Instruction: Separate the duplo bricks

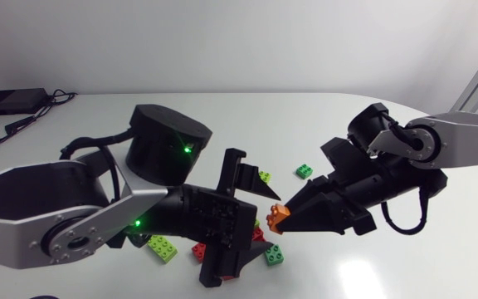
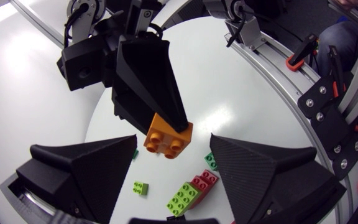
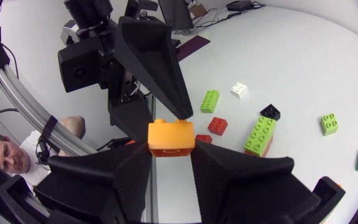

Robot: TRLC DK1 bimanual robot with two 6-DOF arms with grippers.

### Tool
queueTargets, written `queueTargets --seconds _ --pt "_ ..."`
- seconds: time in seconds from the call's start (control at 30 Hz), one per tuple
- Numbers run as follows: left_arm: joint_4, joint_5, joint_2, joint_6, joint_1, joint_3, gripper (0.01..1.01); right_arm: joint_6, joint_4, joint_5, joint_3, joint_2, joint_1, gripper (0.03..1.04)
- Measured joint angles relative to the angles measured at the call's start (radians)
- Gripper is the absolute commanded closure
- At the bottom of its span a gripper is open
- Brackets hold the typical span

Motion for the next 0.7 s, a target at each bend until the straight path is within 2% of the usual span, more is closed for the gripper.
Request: queueTargets --seconds 0.1,0.2,0.3,0.33,0.53,0.57,0.67,0.7 --pt "0.000 0.016 0.008 0.011 0.000 0.000 0.439 -0.005 -0.003 0.000 0.005 0.008 0.011 0.76" --pt "0.000 0.027 0.013 0.021 0.006 0.000 0.470 -0.014 -0.003 0.000 0.007 0.024 0.022 0.76" --pt "0.000 0.036 0.017 0.035 0.018 0.000 0.703 -0.019 -0.003 0.000 0.010 0.034 0.032 0.76" --pt "0.000 0.037 0.019 0.042 0.021 0.000 0.741 -0.019 -0.003 0.000 0.012 0.035 0.035 0.76" --pt "0.000 0.060 0.020 0.113 0.030 0.001 0.743 0.008 -0.028 -0.011 0.015 0.042 0.036 0.76" --pt "0.000 0.060 0.020 0.117 0.031 0.001 0.743 0.008 -0.029 -0.011 0.015 0.042 0.036 0.72" --pt "-0.006 0.063 0.020 0.121 0.037 0.006 0.743 0.002 -0.031 -0.010 0.016 0.042 0.032 0.14" --pt "-0.020 0.063 0.020 0.115 0.042 0.013 0.743 -0.014 -0.033 -0.007 0.017 0.042 0.029 0.06"
